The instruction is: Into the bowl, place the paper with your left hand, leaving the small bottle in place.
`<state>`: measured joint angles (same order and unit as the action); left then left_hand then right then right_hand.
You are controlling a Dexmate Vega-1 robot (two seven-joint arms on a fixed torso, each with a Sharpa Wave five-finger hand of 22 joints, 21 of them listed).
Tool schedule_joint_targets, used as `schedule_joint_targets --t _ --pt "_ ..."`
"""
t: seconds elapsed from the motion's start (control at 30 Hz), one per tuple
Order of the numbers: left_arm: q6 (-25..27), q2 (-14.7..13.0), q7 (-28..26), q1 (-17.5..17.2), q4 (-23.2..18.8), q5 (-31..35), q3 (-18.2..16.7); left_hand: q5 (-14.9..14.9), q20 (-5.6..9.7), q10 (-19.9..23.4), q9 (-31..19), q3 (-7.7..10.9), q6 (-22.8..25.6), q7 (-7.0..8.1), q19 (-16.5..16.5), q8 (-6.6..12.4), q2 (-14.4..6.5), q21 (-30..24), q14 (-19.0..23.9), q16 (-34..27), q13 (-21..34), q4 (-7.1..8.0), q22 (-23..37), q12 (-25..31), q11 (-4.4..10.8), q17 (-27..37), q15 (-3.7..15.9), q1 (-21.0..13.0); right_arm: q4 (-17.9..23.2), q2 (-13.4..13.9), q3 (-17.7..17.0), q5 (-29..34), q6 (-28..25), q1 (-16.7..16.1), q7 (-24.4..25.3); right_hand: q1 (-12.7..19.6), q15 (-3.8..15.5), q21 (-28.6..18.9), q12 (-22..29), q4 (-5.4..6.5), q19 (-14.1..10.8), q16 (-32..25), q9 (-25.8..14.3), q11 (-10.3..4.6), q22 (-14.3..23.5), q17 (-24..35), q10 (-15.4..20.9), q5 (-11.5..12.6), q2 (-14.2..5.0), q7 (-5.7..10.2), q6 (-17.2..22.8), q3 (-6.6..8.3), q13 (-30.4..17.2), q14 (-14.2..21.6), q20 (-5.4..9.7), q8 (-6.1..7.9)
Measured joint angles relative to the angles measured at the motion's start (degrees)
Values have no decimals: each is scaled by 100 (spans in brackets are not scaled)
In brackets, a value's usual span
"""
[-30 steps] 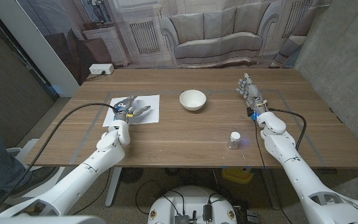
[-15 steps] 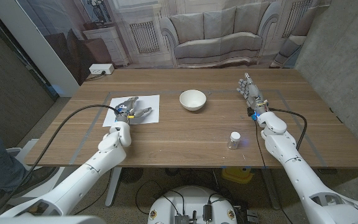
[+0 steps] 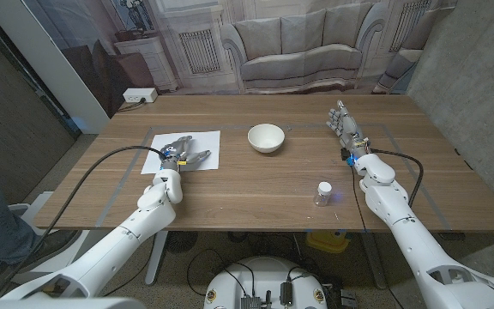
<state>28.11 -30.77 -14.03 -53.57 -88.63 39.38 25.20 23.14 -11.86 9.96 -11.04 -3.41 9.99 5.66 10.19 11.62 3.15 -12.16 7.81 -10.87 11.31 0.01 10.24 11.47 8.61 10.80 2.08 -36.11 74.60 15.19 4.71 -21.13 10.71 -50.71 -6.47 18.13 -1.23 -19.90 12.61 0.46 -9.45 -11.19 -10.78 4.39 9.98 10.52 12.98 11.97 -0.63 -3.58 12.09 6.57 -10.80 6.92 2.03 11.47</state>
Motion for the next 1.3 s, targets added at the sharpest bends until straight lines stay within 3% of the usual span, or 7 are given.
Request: schedule_joint_targets --t 0.47,0.57,0.63,0.73,0.93,1.23,1.3 --pt "18 25 49 63 133 47 52 20 10 31 0 88 82 36 261 13 -114 -69 87 -1 0 -197 0 0 31 -15 16 -435 -29 -34 13 3 -5 25 9 0 0 21 0 -24 -32 0 0 0 0 0 0 0 0 2 2 -24 0 0 32 0" --pt "26 38 56 78 151 50 59 44 -75 53 0 140 82 37 345 34 -148 -95 87 -44 0 -251 0 0 53 -15 15 -591 -29 -38 13 3 -5 25 10 0 0 42 0 -24 -32 0 0 0 0 0 0 0 0 32 31 -24 0 0 32 0" --pt "30 41 63 80 155 51 62 44 -134 53 0 176 103 57 405 34 -181 -118 139 -44 0 -310 1 7 53 -15 8 -731 -29 -41 13 3 -2 24 12 0 0 42 0 -24 -32 0 0 0 0 0 0 0 0 31 31 -24 0 0 32 0" --pt "31 44 69 81 156 51 62 44 -23 88 0 216 124 78 689 34 -233 -149 178 -44 0 -421 5 47 58 -15 12 -1003 -29 -43 12 2 8 17 12 0 0 42 0 -24 -32 0 0 0 0 0 0 0 0 31 31 -24 0 0 32 0" --pt "45 52 72 66 124 54 54 -48 22 127 0 358 154 47 1088 34 -416 -188 292 -44 0 -563 -21 47 18 -15 15 -1480 -27 -44 1 -16 30 -7 8 0 0 63 0 -23 -31 0 0 0 0 0 0 0 0 31 31 -24 0 0 32 0" --pt "56 64 53 16 49 39 9 -291 -11 280 -31 366 272 -71 1392 78 -687 -249 619 -94 15 -570 -49 85 -53 2 19 -2157 16 -39 -21 -44 44 -52 -6 1 0 79 0 -23 -31 0 0 0 0 0 0 0 -1 31 31 -24 0 0 31 0" --pt "56 67 45 5 34 36 -1 -363 0 312 -31 595 297 -96 1483 78 -770 -249 718 -133 30 -797 -57 85 -86 2 22 -2265 23 -38 -24 -47 44 -58 -6 23 0 87 0 -23 -31 0 0 0 0 0 0 0 -23 31 31 -24 0 0 31 0"
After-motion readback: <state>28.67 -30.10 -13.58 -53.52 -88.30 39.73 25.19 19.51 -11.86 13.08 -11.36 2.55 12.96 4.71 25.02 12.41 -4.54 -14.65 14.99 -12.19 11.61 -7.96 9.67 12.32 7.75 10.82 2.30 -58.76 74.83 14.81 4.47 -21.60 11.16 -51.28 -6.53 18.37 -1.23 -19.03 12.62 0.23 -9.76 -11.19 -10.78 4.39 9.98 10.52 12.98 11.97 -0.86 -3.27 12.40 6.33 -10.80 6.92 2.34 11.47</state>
